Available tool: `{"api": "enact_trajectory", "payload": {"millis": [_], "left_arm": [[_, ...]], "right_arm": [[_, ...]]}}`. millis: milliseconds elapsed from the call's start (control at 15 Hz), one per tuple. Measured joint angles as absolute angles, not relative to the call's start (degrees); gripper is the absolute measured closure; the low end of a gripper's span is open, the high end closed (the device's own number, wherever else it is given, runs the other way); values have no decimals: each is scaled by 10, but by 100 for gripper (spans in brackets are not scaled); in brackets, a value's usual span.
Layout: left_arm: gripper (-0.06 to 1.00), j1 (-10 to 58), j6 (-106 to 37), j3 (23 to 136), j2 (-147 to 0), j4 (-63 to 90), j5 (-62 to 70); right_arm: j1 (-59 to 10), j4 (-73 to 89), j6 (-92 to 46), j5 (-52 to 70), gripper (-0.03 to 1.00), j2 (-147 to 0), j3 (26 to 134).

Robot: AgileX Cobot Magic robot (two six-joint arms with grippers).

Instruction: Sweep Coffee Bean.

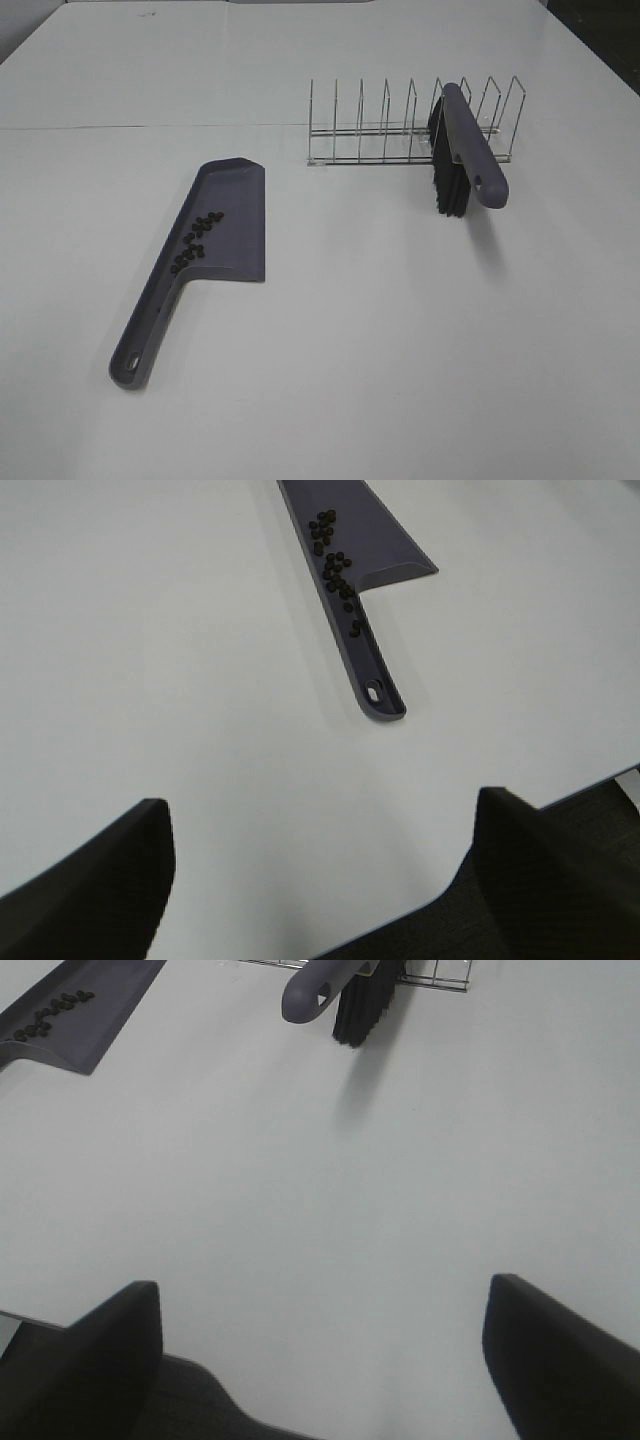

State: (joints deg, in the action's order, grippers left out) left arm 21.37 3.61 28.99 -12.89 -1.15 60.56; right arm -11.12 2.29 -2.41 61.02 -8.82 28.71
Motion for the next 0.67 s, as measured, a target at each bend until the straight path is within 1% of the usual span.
{"api": "enact_trajectory", "payload": {"millis": [67, 200, 333, 467, 667], "left_arm": [[17, 168, 36, 290, -128, -10, 606], [17, 101, 35, 290, -115, -10, 606], [17, 56, 35, 289, -72, -10, 603], [17, 27, 35, 288, -19, -11, 601], [17, 22, 35, 288, 2, -11, 600]], "right_arm": [[-74, 23, -24, 610, 20, -88, 287], [-18, 23, -24, 610, 20, -88, 287], [17, 23, -24, 610, 20, -77, 287], [29, 23, -24, 609, 20, -47, 287], [29, 26, -24, 609, 20, 2, 286]]}}
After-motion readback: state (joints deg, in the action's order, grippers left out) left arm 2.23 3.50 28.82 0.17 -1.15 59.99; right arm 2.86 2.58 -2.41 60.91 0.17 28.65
